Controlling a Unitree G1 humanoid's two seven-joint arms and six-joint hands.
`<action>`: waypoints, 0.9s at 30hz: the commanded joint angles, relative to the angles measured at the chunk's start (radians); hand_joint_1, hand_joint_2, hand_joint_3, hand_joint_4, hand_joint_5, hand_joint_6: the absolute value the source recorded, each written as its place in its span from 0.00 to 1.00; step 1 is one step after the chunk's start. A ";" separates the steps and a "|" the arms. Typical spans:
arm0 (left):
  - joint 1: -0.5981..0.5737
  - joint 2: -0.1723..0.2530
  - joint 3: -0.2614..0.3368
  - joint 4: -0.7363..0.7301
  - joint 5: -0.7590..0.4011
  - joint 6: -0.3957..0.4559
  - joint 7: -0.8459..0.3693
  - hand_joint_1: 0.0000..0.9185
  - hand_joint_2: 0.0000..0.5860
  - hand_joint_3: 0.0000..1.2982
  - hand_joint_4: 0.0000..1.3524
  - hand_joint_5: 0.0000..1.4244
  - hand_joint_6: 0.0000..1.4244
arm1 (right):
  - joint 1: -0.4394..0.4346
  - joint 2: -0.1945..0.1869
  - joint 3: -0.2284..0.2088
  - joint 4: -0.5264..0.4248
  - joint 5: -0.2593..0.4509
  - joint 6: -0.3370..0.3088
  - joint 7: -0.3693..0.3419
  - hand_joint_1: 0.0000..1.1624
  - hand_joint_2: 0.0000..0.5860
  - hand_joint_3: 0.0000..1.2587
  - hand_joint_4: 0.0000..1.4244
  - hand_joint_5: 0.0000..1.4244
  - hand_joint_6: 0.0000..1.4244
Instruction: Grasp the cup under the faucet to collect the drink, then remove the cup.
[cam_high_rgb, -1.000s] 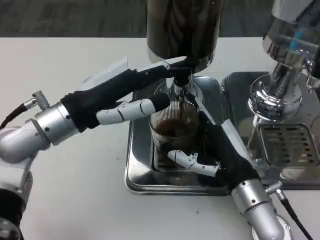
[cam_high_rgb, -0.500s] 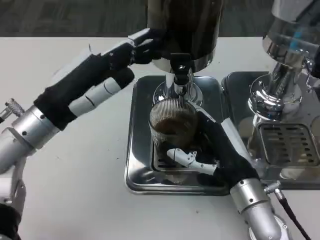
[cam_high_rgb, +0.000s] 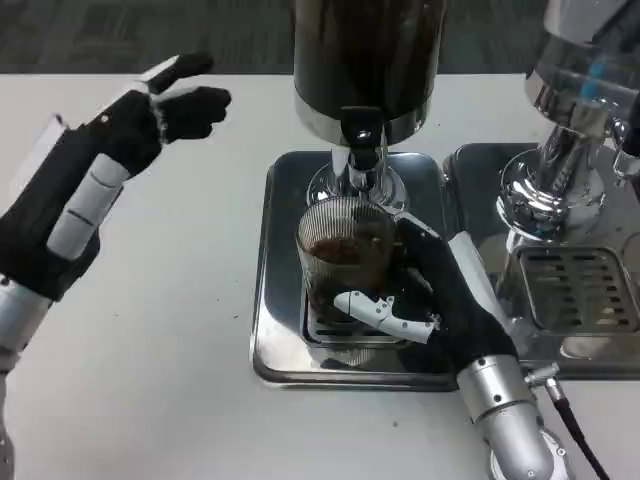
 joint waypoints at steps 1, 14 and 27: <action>0.076 -0.011 0.033 -0.014 -0.004 0.032 0.030 0.00 0.27 0.15 0.21 0.20 0.20 | 0.012 0.007 0.009 0.034 -0.009 -0.003 -0.016 0.63 0.39 0.29 0.34 0.36 0.43; 0.151 -0.019 0.054 0.037 0.031 0.040 0.062 0.00 0.28 0.16 0.23 0.21 0.22 | 0.009 0.019 0.000 0.082 -0.014 -0.076 -0.097 0.65 0.39 0.39 0.47 0.53 0.70; 0.114 -0.016 0.049 0.140 0.085 0.009 0.061 0.00 0.28 0.17 0.24 0.23 0.23 | 0.018 0.019 0.000 0.102 -0.053 -0.139 -0.193 0.65 0.38 0.42 0.48 0.57 0.76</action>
